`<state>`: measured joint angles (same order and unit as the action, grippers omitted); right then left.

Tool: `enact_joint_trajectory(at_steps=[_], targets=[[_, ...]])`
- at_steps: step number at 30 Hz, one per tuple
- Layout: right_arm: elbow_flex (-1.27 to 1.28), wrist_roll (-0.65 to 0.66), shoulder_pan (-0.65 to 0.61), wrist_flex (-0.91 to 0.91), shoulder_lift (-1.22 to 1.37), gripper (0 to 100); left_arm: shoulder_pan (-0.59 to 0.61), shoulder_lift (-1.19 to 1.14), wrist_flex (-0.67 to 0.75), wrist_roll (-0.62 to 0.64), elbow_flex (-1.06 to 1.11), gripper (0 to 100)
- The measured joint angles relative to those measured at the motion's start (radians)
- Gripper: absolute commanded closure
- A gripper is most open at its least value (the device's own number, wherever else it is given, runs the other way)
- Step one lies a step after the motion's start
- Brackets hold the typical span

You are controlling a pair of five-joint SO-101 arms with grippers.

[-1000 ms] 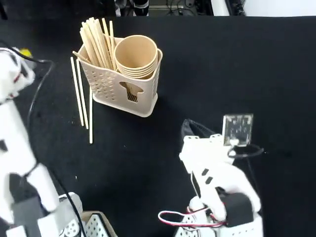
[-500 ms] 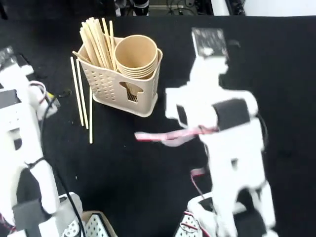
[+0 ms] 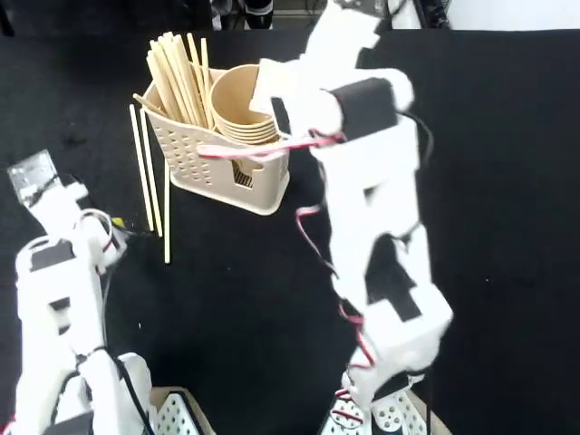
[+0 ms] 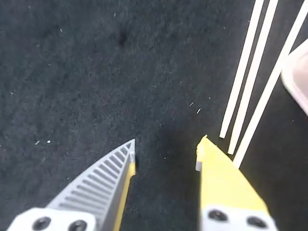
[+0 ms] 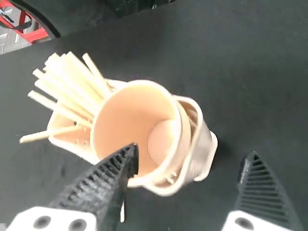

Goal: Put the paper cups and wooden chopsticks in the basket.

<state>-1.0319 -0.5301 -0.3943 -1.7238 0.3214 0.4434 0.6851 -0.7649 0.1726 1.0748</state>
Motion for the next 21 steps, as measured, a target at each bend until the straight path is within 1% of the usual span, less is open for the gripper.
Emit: enact_joint_trajectory(at_steps=[3,8,10,12,14,15,16,17,18,21], targets=[[-0.098,-0.005,0.0,0.006,0.135,65.8,0.0,0.069,0.037,0.0,0.058,79],[-0.207,-0.006,0.0,0.008,0.347,66.2,0.0,0.175,0.043,0.0,0.123,79],[-0.236,-0.006,0.0,0.008,0.413,71.4,0.0,0.216,0.043,0.0,0.141,79],[-0.275,-0.006,0.002,0.008,0.456,83.2,-0.002,0.255,0.043,0.0,0.158,79],[-0.318,-0.006,0.008,0.008,0.488,97.9,-0.023,0.288,0.043,0.0,0.181,79],[-0.336,-0.006,0.018,0.008,0.5,98.6,-0.034,0.305,0.043,0.0,0.189,79],[-0.354,-0.006,0.028,0.008,0.512,95.6,-0.04,0.322,0.043,0.0,0.196,79],[-0.367,-0.003,0.038,0.008,0.523,95.9,-0.04,0.338,0.043,0.0,0.206,79],[-0.377,0.006,0.046,0.005,0.525,98.7,-0.041,0.351,0.043,0.0,0.209,79],[-0.396,0.012,0.06,-0.006,0.534,98.8,-0.046,0.391,0.043,0.0,0.224,79]])
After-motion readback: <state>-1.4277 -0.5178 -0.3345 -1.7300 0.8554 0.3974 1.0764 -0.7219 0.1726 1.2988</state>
